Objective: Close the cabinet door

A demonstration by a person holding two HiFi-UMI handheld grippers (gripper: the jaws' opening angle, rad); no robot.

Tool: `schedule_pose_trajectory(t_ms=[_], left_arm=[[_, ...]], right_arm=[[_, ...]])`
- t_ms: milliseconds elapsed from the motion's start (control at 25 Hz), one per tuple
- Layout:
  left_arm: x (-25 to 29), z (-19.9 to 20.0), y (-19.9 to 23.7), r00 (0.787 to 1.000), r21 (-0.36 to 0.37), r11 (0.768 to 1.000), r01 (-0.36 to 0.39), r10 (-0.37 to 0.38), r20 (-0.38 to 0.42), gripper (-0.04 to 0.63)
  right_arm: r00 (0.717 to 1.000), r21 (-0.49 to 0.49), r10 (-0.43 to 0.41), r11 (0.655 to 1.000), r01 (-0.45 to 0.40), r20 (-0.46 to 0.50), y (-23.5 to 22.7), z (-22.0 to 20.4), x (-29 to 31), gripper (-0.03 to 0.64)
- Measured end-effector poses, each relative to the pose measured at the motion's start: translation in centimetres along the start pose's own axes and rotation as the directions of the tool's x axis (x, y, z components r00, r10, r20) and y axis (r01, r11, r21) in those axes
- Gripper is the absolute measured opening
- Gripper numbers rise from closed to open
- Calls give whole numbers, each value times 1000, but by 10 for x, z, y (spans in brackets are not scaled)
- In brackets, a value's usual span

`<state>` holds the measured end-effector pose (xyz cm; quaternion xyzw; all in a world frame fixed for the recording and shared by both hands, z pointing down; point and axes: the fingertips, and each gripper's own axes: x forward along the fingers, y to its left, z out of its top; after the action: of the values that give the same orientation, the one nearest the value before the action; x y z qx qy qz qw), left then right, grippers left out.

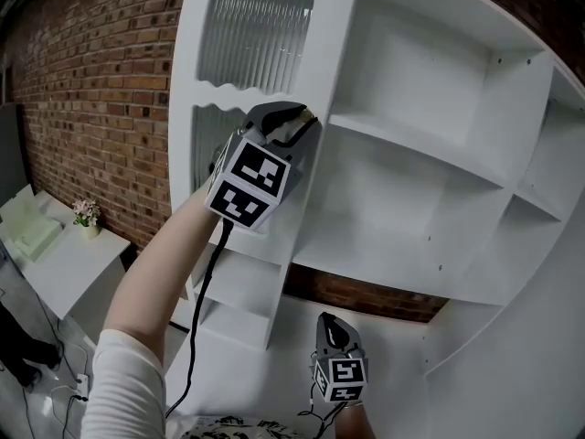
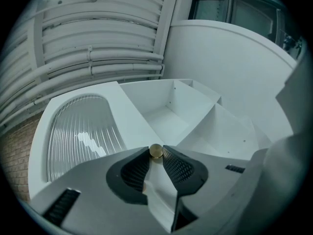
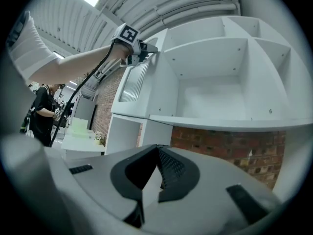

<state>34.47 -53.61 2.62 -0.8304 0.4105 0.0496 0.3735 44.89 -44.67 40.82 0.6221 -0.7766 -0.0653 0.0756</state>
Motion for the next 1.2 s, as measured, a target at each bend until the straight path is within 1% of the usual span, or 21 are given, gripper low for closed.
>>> schedule_pose_trajectory(t_ms=[120,280,360,400,520,600,680,760,880,960,1040,1200], left_arm=[[0,1,0,999,-28,999,-20,21,31,103],[-1,2,2,995,-119,993,-29,39,87,106],[-6,2,1,993,-140,990,-33,48,104,98],[-9,1,0,993,-146,989,-30,46,107,86],[-22,0,-4,992,-170,985,-3,23,121,101],[-35,-6,-5,991,-191,981,14,11,133,70],[-53,-16,-11,991,-220,975,34,-4,137,58],[-73,-30,-20,991,-259,964,53,-18,135,47],[-106,-52,-41,991,-301,950,80,-43,127,20],[-129,-70,-57,992,-326,941,97,-65,107,6],[-151,-89,-73,993,-357,928,110,-88,77,6],[-194,-124,-99,992,-401,908,123,-124,24,6]], right_arm=[[1000,14,11,1000,-11,-25,3,-7,-1,6],[999,30,20,999,-19,-41,11,-12,0,6],[998,41,41,998,-39,-47,23,-13,1,6],[997,45,53,998,-51,-48,29,-14,1,6],[996,48,72,996,-70,-45,48,-14,0,6],[996,52,86,995,-84,-31,60,-13,-1,6],[994,58,107,993,-107,-2,72,-10,-5,6],[993,67,115,991,-117,30,81,-5,-10,6],[991,82,101,991,-108,91,87,7,-17,5],[985,84,103,990,-115,138,93,15,-23,5],[979,76,107,990,-122,172,101,23,-29,5],[979,40,89,994,-98,185,117,31,-32,6]])
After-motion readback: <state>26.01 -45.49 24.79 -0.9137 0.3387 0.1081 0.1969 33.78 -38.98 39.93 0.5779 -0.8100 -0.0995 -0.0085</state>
